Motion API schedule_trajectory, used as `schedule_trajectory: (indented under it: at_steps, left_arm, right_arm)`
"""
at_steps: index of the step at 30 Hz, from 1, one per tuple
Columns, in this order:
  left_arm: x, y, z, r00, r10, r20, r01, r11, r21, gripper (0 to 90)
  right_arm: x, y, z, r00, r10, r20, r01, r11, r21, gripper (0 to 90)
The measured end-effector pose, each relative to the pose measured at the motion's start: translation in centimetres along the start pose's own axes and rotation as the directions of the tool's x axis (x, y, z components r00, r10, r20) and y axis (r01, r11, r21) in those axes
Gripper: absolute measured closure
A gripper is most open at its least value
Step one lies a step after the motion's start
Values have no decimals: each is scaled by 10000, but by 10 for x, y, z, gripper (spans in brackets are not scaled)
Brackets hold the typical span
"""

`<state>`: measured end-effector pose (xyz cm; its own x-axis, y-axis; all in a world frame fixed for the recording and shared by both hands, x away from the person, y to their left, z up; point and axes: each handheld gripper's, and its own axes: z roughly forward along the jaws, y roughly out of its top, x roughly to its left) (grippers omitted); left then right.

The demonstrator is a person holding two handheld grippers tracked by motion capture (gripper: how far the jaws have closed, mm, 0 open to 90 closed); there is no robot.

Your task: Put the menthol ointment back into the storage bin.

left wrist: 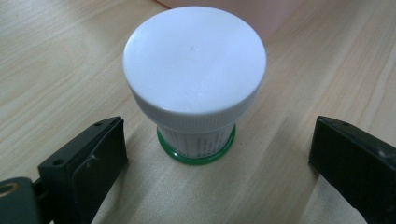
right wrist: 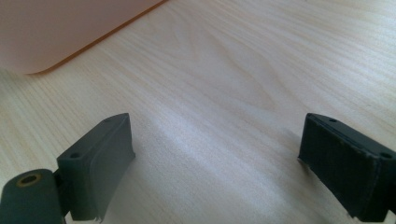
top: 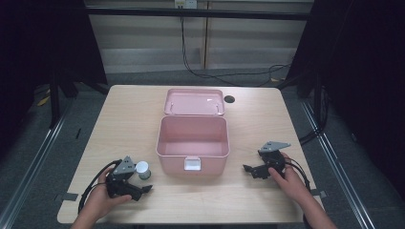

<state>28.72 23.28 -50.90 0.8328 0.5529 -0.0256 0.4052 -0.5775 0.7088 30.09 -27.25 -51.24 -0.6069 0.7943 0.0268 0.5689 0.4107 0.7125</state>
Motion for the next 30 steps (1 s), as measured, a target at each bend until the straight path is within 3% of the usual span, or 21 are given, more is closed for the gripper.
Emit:
schedule_trajectory:
  at_steps: [6,12,16,18,19,21,23,24,27,28,29,30]
  left_arm:
    - [0,0,-1,10000,-2,7,2,9999,110,35]
    - [-3,4,-6,9998,-145,-140,154,9977,658,59]
    - [-4,5,-11,9991,-409,-132,419,9953,873,132]
    - [-4,3,-15,9972,-750,-12,748,9935,853,150]
    - [-5,2,-19,9946,-1031,119,1013,9893,1050,155]
    - [-5,3,-21,9947,-1017,114,996,9873,1242,162]
    - [-4,4,-24,9920,-1262,49,1239,9797,1577,169]
    - [-3,6,-26,9901,-1406,50,1371,9724,1889,175]
    - [-3,8,-27,9908,-1351,26,1311,9660,2229,182]
    - [-3,10,-28,9907,-1357,7,1311,9582,2544,182]
    - [-3,10,-28,9907,-1357,7,1311,9582,2544,183]
    - [-4,13,-28,9903,-1386,114,1298,9506,2818,183]
  right_arm:
    - [0,0,0,10000,1,-2,-1,10000,1,92]
    - [0,0,0,10000,5,-3,-5,10000,1,92]
    - [0,0,0,10000,3,-3,-3,10000,1,92]
    - [0,0,0,10000,6,-5,-6,10000,-1,92]
    - [0,0,0,10000,1,-2,-1,10000,3,92]
    - [0,0,0,10000,1,-3,-1,10000,1,92]
    - [0,0,0,10000,3,-4,-3,10000,2,92]
    - [0,0,0,10000,5,-2,-5,10000,0,92]
    - [0,0,0,10000,0,-3,0,10000,4,92]
    - [0,0,0,10000,-2,-3,2,10000,4,92]
    - [0,0,0,10000,-4,-1,4,10000,4,92]
    - [0,0,0,10000,-3,-5,3,10000,2,92]
